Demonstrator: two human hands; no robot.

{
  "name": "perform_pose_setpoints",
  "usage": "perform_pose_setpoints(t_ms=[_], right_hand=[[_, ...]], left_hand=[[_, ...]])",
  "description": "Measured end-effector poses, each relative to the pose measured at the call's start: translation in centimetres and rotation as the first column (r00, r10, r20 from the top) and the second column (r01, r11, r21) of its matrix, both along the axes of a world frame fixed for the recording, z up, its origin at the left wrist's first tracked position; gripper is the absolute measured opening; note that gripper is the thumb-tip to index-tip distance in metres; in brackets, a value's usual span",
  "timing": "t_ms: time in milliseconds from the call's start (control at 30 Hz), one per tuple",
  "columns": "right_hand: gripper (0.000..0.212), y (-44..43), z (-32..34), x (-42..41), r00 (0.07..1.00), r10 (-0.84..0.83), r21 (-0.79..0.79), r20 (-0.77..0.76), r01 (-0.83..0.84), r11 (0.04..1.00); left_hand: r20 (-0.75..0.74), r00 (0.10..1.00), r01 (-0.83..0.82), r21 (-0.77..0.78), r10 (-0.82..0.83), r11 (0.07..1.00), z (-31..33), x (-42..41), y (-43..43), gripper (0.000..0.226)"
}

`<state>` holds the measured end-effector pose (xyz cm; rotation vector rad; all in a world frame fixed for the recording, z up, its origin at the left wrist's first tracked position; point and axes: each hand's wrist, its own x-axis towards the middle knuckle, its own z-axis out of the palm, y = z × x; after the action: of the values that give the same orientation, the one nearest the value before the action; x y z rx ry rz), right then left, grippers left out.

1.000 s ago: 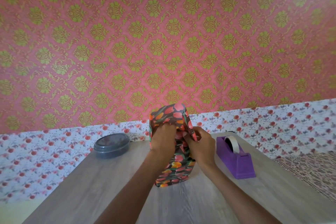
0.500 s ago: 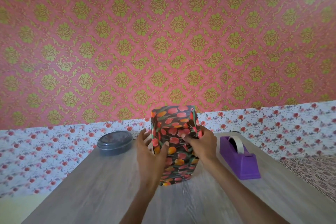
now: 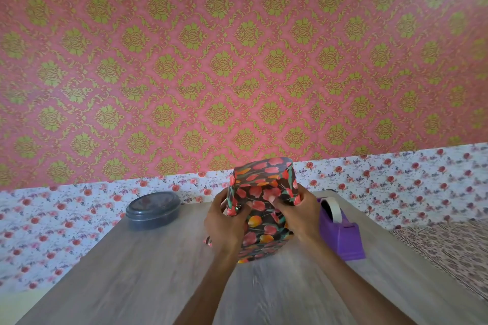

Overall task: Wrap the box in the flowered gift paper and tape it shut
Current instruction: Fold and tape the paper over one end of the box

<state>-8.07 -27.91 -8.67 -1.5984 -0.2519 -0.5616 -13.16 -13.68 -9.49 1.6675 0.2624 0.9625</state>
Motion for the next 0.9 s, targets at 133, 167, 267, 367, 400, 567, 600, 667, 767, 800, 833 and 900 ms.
perform_pose_setpoints(t_ms=[133, 167, 267, 367, 400, 567, 600, 667, 767, 800, 833, 900], right_hand=[[0.031, -2.1, -1.0, 0.8, 0.984, 0.180, -0.081, 0.017, -0.178, 0.981], [0.039, -2.8, -1.2, 0.7, 0.968, 0.251, -0.115, 0.014, -0.248, 0.962], [0.048, -5.6, -2.3, 0.8, 0.947, 0.314, -0.083, 0.062, -0.309, 0.947], [0.016, -9.2, -4.3, 2.4, 0.991, -0.030, -0.180, 0.132, 0.053, 0.982], [0.014, -10.4, -4.6, 3.0, 0.971, -0.201, -0.313, 0.129, 0.232, 0.921], [0.032, -14.9, -5.6, 5.6, 0.843, -0.538, -0.714, 0.002, 0.378, 0.589], [0.036, -15.3, -5.6, 6.0, 0.855, -0.514, -0.713, -0.073, 0.315, 0.626], [0.036, -15.5, -4.8, 6.4, 0.871, -0.398, -0.585, -0.288, 0.169, 0.793], [0.021, -15.3, -3.2, 6.8, 0.792, -0.263, -0.379, -0.551, 0.044, 0.924], [0.016, -15.2, -2.8, 6.9, 0.749, -0.241, -0.357, -0.617, 0.006, 0.934], [0.015, -15.0, -2.4, 7.1, 0.709, -0.220, -0.338, -0.670, -0.028, 0.941], [0.014, -14.8, -1.9, 7.5, 0.638, -0.167, -0.268, -0.752, -0.065, 0.961]], left_hand=[[0.013, 1.000, -0.028, -0.003, 0.028, 1.000, -0.1, 0.7, -1.1, 0.047], [0.016, 0.999, -0.033, -0.013, 0.033, 0.999, -0.1, 0.7, -1.2, 0.047], [0.023, 0.999, -0.036, -0.007, 0.036, 0.999, -0.2, 0.8, -0.9, 0.047], [0.015, 0.999, -0.048, 0.021, 0.048, 0.999, -0.1, 0.8, -0.9, 0.050], [0.016, 0.999, -0.053, 0.025, 0.052, 0.998, -0.1, 0.8, -0.9, 0.050], [0.029, 0.999, -0.027, 0.019, 0.027, 0.999, -0.3, 0.6, -1.1, 0.052], [0.033, 0.999, -0.020, 0.017, 0.020, 1.000, -0.3, 0.5, -1.1, 0.053], [0.042, 0.999, -0.009, 0.010, 0.008, 1.000, -0.4, 0.4, -1.1, 0.052], [0.049, 0.999, 0.010, 0.008, -0.010, 1.000, -0.6, 0.2, -1.1, 0.050], [0.050, 0.999, 0.014, 0.005, -0.014, 1.000, -0.6, 0.2, -1.0, 0.051], [0.050, 0.999, 0.015, 0.003, -0.015, 1.000, -0.7, 0.2, -1.0, 0.052], [0.051, 0.999, 0.014, 0.009, -0.014, 1.000, -0.7, 0.3, -1.0, 0.055]])
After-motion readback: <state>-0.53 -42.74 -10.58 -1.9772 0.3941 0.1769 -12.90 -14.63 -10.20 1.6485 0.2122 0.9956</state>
